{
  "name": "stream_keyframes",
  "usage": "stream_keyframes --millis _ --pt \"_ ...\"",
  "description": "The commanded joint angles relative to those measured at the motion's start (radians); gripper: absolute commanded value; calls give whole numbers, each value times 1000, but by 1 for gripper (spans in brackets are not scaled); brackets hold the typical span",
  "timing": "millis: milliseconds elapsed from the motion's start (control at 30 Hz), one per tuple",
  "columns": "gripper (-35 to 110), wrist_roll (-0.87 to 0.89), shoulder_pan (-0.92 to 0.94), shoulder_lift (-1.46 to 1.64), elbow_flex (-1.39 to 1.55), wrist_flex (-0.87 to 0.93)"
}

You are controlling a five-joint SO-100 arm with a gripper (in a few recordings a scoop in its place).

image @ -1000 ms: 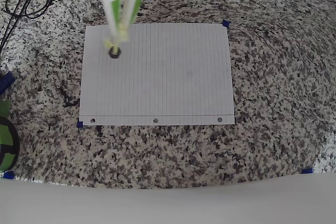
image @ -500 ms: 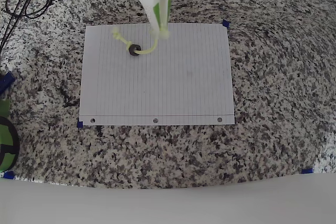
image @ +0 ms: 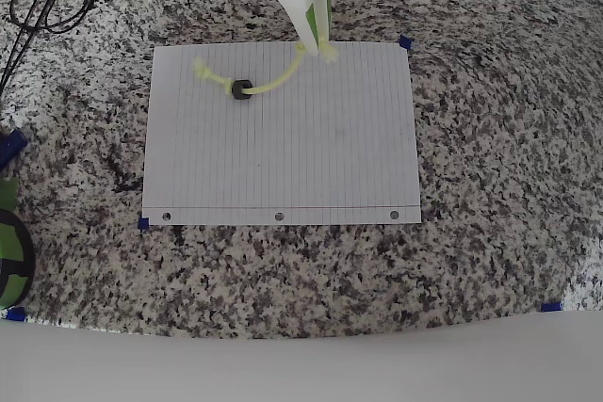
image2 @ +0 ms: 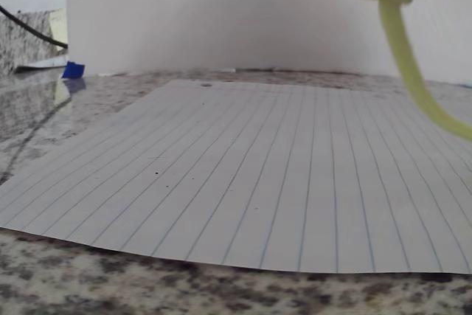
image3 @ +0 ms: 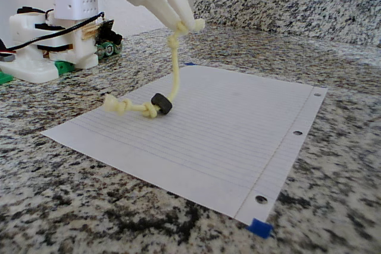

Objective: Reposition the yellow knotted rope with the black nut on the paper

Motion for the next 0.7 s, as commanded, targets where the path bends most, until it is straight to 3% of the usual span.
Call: stream_keyframes --millis 0,200,400,667 --pt "38 -69 -15 11 -5 14" --pt "56 -161 -34 12 -5 20" --pt "56 -284 -32 21 -9 -9" --pt "49 -928 143 18 -43 -124"
